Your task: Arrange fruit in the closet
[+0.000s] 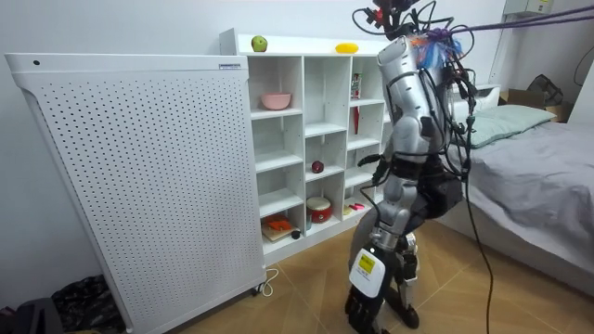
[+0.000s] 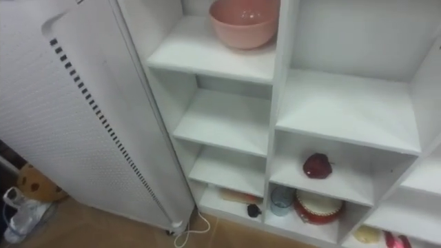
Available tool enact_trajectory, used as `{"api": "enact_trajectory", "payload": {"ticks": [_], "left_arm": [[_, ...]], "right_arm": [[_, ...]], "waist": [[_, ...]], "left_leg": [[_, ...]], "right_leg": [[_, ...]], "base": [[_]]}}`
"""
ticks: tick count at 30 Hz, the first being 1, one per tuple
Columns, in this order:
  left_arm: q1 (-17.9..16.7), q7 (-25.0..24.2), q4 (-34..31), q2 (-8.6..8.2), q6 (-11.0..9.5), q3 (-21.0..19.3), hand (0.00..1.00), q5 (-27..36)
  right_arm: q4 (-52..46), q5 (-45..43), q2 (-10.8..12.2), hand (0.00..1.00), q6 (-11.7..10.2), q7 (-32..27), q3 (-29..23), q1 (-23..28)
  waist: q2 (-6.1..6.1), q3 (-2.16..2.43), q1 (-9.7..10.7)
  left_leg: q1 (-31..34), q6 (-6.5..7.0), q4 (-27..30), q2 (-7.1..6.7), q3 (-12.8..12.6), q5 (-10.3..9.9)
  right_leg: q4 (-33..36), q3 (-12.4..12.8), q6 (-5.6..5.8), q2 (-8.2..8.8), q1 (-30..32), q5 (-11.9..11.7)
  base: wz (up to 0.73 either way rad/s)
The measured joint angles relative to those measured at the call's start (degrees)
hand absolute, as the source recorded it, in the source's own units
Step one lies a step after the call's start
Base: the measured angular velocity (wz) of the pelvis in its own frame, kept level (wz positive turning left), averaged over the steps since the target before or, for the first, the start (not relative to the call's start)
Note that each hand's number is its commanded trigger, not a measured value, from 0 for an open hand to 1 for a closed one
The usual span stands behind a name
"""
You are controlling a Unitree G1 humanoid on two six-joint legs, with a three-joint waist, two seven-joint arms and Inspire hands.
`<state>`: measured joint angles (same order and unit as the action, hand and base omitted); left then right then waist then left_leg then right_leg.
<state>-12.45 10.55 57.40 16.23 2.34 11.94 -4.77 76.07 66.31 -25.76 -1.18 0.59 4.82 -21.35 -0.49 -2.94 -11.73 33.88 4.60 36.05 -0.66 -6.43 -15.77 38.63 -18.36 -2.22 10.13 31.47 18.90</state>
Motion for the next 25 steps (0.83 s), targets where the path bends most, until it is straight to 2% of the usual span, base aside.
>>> {"api": "enact_trajectory", "payload": {"ticks": [2,3,4,5,7,8,9,11,13,16,20,22,25], "left_arm": [[0.0,0.0,0.6,0.06,-0.3,-1.7,0.00,-0.6],[0.1,0.0,1.1,0.01,-0.4,-2.0,0.00,-1.1],[0.0,0.0,1.2,0.00,-0.5,-2.1,0.00,-1.2],[0.0,0.0,1.6,-0.02,-0.6,-2.4,0.00,-1.6],[-0.1,0.1,3.2,-0.06,-0.7,-3.3,0.00,-2.4],[-0.1,0.1,3.5,-0.12,-0.7,-3.7,0.00,-2.8],[-0.3,0.2,4.2,-0.28,-1.0,-4.5,0.00,-4.0],[-0.8,0.5,4.5,-0.64,-1.0,-5.7,0.00,-5.8],[-1.2,0.6,4.5,-2.02,-1.0,-8.5,0.00,-8.2],[-1.5,0.6,4.6,-4.02,-0.5,-10.9,0.00,-8.7],[-1.4,0.6,4.5,-5.59,0.1,-12.9,0.00,-10.8],[-1.4,0.6,4.9,-6.39,0.4,-14.2,0.00,-11.4],[-1.0,0.4,4.9,-6.85,2.0,-14.3,0.00,-13.4]], "right_arm": [[0.0,-4.8,1.5,0.00,0.1,0.6,0.5,2.2],[0.3,-9.5,2.0,0.00,0.1,1.4,0.8,3.9],[0.3,-11.6,2.2,0.00,0.1,1.7,0.8,4.9],[0.3,-15.1,2.9,0.00,0.1,1.8,0.8,6.8],[0.1,-21.3,4.4,0.00,0.3,2.0,0.7,11.0],[-0.1,-22.9,4.9,0.00,0.2,2.1,0.7,12.1],[0.2,-25.8,5.8,0.00,0.0,2.2,0.7,14.8],[0.4,-29.9,6.9,0.00,0.1,3.4,0.9,18.2],[0.3,-33.1,8.6,0.00,0.1,3.9,0.7,22.4],[-0.4,-34.4,11.2,0.00,0.3,3.8,0.5,25.9],[-0.4,-34.5,13.9,0.00,1.2,3.8,-0.7,27.8],[0.0,-35.2,15.3,0.00,1.3,3.7,-2.1,28.6],[0.0,-35.4,16.2,0.00,1.3,3.5,-3.3,29.3]], "waist": [[-0.65,0.16,0.8],[-1.02,0.49,1.8],[-1.02,0.60,2.2],[-1.14,0.93,2.8],[-1.71,1.95,3.9],[-1.79,2.04,3.9],[-1.97,2.46,4.3],[-2.24,2.77,4.8],[-2.30,2.82,5.8],[-2.42,2.80,7.2],[-2.26,2.59,8.8],[-1.94,2.39,10.3],[-1.71,2.46,10.7]], "left_leg": [[-2.5,-0.28,-1.6,0.26,0.5,0.1],[-4.3,-0.42,-2.9,0.28,0.9,0.1],[-5.4,-0.47,-3.5,0.27,1.3,0.2],[-7.6,-0.60,-4.9,0.23,1.9,0.2],[-12.5,-0.63,-8.2,0.13,1.9,0.3],[-14.0,-0.67,-9.2,0.08,1.9,0.3],[-17.0,-0.73,-11.1,0.01,1.9,0.3],[-21.3,-0.78,-14.0,-0.27,1.9,0.5],[-25.6,-0.78,-16.5,-0.42,1.9,0.5],[-30.0,-0.84,-18.8,-0.74,1.6,0.5],[-33.7,-0.84,-20.1,-0.82,0.3,0.5],[-35.9,-0.84,-21.0,-0.92,0.2,0.5],[-37.8,-1.00,-22.8,-0.86,-0.8,0.6]], "right_leg": [[-2.6,-0.7,0.18,-0.75,-3.1,-0.5],[-4.5,-1.0,0.46,-1.26,-5.2,-0.9],[-5.5,-1.5,0.59,-1.46,-6.6,-1.1],[-7.6,-2.2,0.90,-1.90,-9.3,-1.8],[-11.6,-2.3,1.67,-2.73,-14.5,-2.5],[-12.8,-2.3,1.87,-2.92,-16.1,-2.7],[-15.2,-2.4,2.29,-3.46,-19.4,-3.2],[-18.0,-2.8,2.89,-4.11,-23.9,-3.7],[-20.9,-2.9,3.50,-4.32,-28.3,-4.2],[-23.6,-2.1,3.84,-5.03,-32.4,-4.4],[-26.0,-1.6,4.17,-5.28,-36.3,-4.6],[-26.8,-0.1,4.30,-5.37,-38.2,-4.7],[-27.4,2.3,4.45,-5.95,-39.1,-4.9]], "base": [[0.05],[0.08],[0.16],[0.15],[0.05],[-0.03],[0.00],[0.00],[0.00],[-0.04],[-0.12],[0.00],[-0.14]]}}
